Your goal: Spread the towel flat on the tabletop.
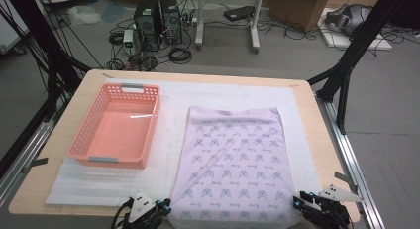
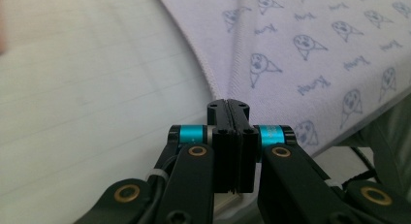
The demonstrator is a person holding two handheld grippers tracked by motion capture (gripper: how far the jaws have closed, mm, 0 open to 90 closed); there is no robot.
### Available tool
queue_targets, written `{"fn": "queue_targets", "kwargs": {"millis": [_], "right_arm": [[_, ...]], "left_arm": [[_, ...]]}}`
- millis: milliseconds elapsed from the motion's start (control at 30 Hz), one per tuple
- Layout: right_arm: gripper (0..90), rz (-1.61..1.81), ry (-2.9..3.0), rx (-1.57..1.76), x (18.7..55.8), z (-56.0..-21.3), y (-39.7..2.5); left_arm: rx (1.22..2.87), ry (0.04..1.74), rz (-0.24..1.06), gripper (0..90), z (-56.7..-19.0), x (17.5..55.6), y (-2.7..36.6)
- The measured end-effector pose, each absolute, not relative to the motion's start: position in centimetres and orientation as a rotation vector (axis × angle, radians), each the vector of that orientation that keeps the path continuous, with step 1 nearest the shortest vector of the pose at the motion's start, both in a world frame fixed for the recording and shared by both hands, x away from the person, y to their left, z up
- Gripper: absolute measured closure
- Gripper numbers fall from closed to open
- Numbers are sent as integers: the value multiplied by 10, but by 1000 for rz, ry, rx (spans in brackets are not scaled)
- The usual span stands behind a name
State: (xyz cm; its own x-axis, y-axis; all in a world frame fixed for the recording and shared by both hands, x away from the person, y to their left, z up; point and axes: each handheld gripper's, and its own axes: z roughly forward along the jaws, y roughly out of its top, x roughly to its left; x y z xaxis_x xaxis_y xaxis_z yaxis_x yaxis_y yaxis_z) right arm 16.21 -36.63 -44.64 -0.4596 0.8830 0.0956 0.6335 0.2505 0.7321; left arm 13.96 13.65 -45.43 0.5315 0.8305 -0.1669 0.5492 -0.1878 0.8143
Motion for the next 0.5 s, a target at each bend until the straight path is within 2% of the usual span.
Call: {"fn": "queue_targets", "kwargs": {"millis": [33,67,100,233,367,500], "right_arm": [[688,1027,2202,1386,162,-446,-365],[799,1036,2229,1379,162,-445,-365],[853,1072,2262,1374,163,-445,-365],[888,1007,2284,1332,161,-442,-359],[892,953,2298,1337,153,-437,-370],[871,968,2303,1373,149,-435,-380]], "left_arm": [[1858,1128,378,880,-455,139,138],[1852,1123,359,872,-457,139,138],[1851,1121,338,832,-458,140,136],[1812,1092,314,591,-458,140,129],[1765,1075,328,509,-454,144,128],[1741,1085,329,499,-452,155,126]]}}
